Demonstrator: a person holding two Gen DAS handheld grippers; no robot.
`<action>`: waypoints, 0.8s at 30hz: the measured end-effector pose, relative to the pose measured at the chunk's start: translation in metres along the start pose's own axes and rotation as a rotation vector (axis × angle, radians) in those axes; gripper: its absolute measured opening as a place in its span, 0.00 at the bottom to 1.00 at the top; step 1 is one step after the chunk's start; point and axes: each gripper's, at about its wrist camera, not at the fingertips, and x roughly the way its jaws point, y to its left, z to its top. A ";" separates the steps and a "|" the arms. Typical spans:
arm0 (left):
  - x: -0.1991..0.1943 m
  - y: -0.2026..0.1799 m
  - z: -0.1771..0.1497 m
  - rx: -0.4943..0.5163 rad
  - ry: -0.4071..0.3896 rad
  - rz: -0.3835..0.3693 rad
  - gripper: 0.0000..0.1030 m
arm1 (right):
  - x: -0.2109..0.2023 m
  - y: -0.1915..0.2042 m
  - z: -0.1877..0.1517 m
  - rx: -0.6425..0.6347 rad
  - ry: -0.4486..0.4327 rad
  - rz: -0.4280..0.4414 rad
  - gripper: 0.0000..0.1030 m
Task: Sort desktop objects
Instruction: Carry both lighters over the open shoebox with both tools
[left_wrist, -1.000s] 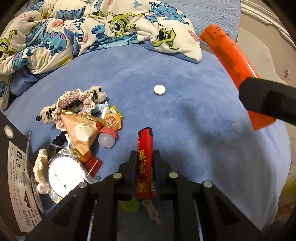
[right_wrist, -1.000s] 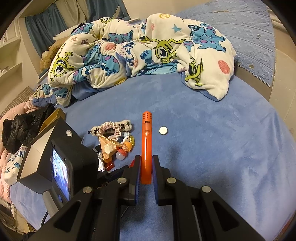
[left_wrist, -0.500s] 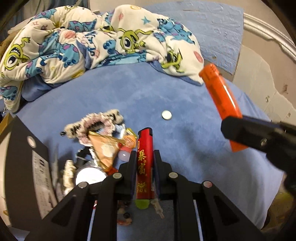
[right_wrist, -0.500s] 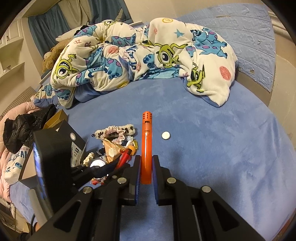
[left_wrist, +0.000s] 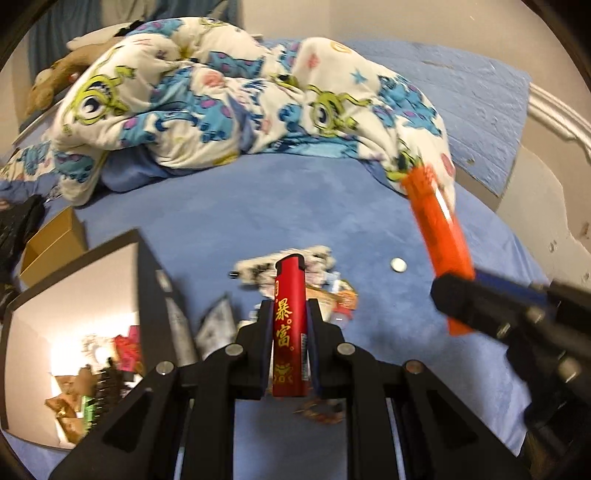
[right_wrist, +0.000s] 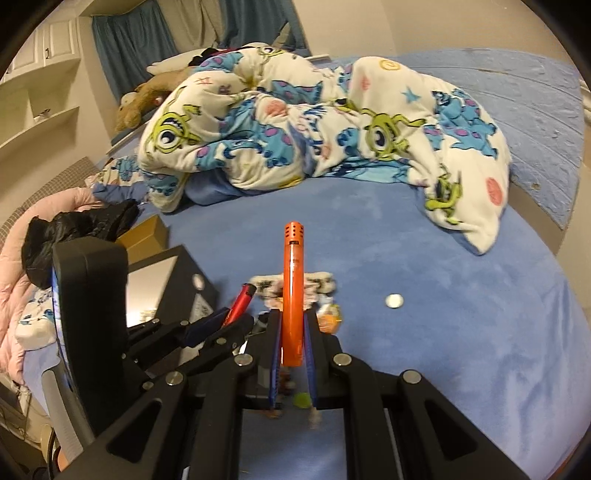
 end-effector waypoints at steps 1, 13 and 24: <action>-0.004 0.008 0.001 -0.010 -0.003 0.009 0.17 | 0.002 0.006 -0.001 -0.003 0.003 0.006 0.11; -0.056 0.119 -0.019 -0.138 -0.012 0.121 0.17 | 0.013 0.094 0.000 -0.072 0.027 0.098 0.11; -0.090 0.189 -0.045 -0.225 -0.010 0.198 0.17 | 0.033 0.177 -0.013 -0.157 0.073 0.193 0.11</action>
